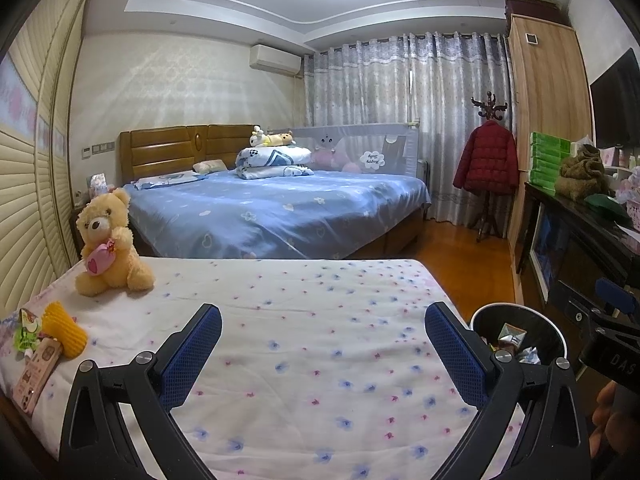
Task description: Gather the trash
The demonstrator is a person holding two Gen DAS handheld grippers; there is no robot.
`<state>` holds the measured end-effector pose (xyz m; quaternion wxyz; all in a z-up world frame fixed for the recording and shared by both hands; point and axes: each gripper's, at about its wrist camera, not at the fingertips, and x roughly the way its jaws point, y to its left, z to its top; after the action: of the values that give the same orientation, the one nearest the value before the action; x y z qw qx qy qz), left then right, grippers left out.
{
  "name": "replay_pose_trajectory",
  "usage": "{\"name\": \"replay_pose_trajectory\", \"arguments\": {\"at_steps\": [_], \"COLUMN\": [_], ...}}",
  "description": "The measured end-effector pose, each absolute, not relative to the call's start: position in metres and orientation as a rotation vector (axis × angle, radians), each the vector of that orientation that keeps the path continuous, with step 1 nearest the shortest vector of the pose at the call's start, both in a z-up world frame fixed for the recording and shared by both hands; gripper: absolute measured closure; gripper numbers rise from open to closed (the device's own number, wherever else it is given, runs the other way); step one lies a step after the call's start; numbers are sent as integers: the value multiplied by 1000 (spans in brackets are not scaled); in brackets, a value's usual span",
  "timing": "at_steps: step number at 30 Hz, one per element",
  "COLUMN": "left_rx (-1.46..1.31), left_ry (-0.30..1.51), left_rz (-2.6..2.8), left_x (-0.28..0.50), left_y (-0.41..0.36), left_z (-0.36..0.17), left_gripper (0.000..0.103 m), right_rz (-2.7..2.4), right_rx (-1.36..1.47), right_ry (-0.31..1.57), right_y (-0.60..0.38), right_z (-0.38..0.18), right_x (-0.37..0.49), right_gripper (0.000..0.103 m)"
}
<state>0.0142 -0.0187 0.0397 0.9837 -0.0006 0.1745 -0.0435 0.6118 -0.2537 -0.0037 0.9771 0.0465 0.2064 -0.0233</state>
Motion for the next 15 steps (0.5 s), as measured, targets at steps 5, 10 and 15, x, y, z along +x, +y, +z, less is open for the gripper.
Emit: {"name": "replay_pose_trajectory", "arguments": {"at_steps": [5, 10, 15], "left_rx": [2, 2, 2], "left_ry": [353, 352, 351], "left_rz": [-92, -92, -92], "left_x": [16, 16, 16], "left_y": [-17, -17, -17], "left_z": [39, 39, 39], "left_gripper": [1, 1, 1], "right_rz": [-46, -45, -44], "right_rx": [91, 92, 91], "right_ry": [418, 418, 419], "right_y": [-252, -250, -249], "right_z": [-3, -2, -2], "right_x": [612, 612, 612], "right_gripper": [0, 0, 0]}}
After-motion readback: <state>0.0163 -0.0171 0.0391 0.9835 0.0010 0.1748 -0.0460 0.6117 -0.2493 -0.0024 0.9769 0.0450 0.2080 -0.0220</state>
